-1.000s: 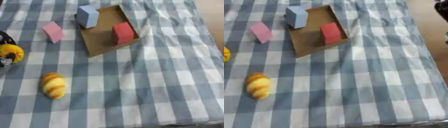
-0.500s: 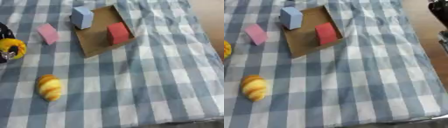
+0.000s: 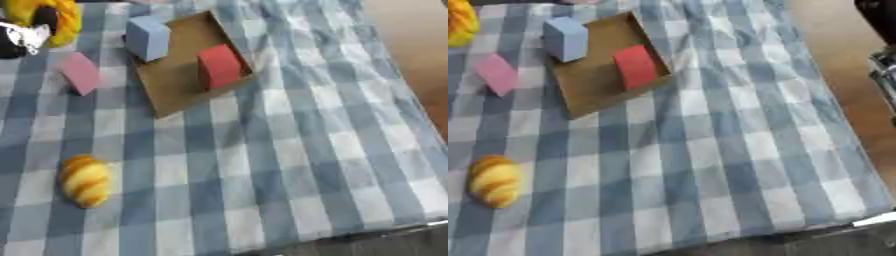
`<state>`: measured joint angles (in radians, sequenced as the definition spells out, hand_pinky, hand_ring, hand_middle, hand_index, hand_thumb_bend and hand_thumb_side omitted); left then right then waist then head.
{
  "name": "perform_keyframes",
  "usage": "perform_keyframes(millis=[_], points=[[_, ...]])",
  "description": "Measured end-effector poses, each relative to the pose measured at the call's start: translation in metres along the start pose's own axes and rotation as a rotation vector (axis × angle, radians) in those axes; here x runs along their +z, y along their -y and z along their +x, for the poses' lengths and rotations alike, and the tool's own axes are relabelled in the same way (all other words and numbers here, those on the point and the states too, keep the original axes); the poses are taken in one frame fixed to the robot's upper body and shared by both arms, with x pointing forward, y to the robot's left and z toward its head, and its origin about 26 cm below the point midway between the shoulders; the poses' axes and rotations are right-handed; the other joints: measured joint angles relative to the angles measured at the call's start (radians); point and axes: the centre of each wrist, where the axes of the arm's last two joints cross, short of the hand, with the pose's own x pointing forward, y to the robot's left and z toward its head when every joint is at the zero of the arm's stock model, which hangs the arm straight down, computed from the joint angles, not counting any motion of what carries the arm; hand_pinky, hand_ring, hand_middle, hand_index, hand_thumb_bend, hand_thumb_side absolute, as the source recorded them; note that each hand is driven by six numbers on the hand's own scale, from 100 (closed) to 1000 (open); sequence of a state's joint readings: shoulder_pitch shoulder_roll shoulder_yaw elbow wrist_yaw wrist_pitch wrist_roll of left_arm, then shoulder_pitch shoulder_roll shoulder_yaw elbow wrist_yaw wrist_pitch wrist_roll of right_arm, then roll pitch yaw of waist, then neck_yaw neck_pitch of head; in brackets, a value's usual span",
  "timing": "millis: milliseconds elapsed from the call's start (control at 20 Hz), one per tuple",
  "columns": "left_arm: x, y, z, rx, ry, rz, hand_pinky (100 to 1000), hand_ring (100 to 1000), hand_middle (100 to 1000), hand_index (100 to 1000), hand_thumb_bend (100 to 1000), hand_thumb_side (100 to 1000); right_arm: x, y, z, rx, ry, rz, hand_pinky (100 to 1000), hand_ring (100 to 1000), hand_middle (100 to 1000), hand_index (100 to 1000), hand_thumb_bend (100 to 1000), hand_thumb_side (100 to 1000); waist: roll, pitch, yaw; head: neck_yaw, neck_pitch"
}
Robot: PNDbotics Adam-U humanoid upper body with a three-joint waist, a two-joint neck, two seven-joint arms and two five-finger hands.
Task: Pick up objects on the table and place them in the box.
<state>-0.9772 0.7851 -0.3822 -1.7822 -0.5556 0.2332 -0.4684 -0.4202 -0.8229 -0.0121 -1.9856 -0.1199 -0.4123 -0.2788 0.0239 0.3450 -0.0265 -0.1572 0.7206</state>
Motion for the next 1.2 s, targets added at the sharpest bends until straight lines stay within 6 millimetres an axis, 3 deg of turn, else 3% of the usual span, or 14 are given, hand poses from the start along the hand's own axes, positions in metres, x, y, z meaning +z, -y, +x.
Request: perform_keyframes(millis=[500, 1000, 1200], points=[[-0.047, 0.003, 0.011, 0.071, 0.053, 0.039, 710, 586, 546, 618, 100, 344, -0.013, -0.001, 0.003, -0.032, 0.035, -0.001, 734, 725, 696, 762, 100, 526, 0.012, 0.034, -0.049, 0.042, -0.037], [-0.064, 0.040, 0.013, 0.154, 0.095, -0.140, 721, 590, 552, 627, 100, 275, -0.021, -0.001, 0.005, -0.058, 0.056, -0.016, 735, 727, 698, 762, 100, 525, 0.012, 0.037, -0.058, 0.044, -0.025], [-0.068, 0.057, 0.011, 0.180, 0.094, -0.226, 732, 596, 559, 635, 100, 192, -0.022, -0.001, 0.006, -0.066, 0.057, -0.016, 735, 727, 698, 762, 100, 524, 0.012, 0.037, -0.062, 0.043, -0.016]])
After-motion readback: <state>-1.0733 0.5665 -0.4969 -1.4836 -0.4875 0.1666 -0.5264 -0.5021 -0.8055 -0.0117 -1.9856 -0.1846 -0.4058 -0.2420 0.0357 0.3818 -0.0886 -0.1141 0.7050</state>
